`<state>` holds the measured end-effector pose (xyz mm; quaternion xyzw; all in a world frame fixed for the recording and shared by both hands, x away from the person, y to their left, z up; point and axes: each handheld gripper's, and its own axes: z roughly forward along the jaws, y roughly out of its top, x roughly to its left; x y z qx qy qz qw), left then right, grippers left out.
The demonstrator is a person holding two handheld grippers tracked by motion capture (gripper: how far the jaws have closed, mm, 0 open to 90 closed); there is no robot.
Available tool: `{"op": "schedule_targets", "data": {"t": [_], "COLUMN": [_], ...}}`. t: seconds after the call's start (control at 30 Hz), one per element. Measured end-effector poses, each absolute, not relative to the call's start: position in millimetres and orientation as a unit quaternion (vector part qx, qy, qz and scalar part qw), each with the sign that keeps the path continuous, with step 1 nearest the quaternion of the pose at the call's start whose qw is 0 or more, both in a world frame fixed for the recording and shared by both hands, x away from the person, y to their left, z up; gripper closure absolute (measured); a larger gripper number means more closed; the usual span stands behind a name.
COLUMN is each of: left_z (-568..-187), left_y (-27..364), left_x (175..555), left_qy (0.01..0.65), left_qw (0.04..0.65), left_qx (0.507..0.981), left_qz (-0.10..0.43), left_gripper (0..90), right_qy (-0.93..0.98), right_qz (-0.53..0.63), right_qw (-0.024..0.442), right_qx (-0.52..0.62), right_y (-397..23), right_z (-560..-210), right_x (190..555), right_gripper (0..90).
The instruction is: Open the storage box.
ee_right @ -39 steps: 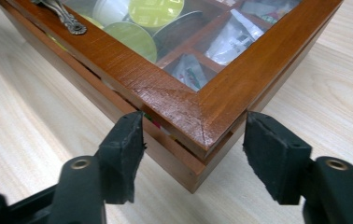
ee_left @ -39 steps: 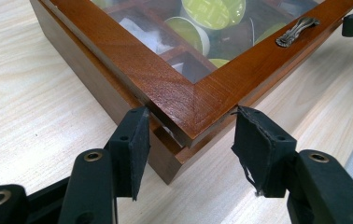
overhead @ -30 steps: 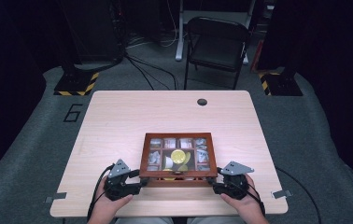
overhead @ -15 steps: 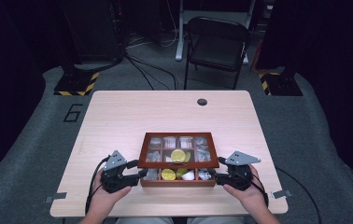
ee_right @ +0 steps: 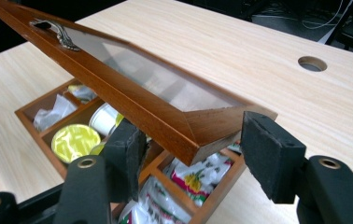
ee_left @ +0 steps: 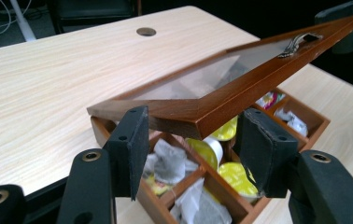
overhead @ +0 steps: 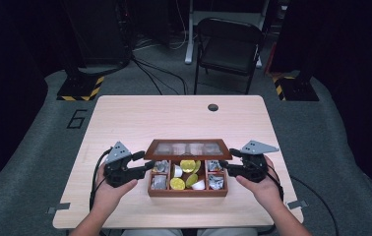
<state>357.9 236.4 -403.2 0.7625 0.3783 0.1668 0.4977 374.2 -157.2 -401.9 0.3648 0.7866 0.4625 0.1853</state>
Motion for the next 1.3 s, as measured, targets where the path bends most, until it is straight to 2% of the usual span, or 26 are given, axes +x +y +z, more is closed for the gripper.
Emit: {"op": "schedule_targets", "data": {"t": [0.4, 0.7, 1.3], "left_z": [-389.4, -386.1, -397.5], "left_y": [233.3, 232.6, 219.2], "left_x": [378.0, 390.2, 415.0], "left_qy": [0.376, 0.382, 0.407], "left_qw": [0.501, 0.5, 0.491], "left_qx": [0.758, 0.753, 0.738], "left_qz": [0.181, 0.192, 0.222], "left_gripper": [45.4, 45.3, 38.5], "right_qy": [0.77, 0.766, 0.758], "right_qz": [0.476, 0.475, 0.475], "right_qw": [0.172, 0.193, 0.195], "right_qx": [0.389, 0.388, 0.401], "right_y": [-158.4, -153.9, -148.9], "right_z": [-397.5, -389.7, -379.4], "right_x": [399.4, 407.9, 428.5], "right_gripper": [42.0, 43.3, 41.2]}}
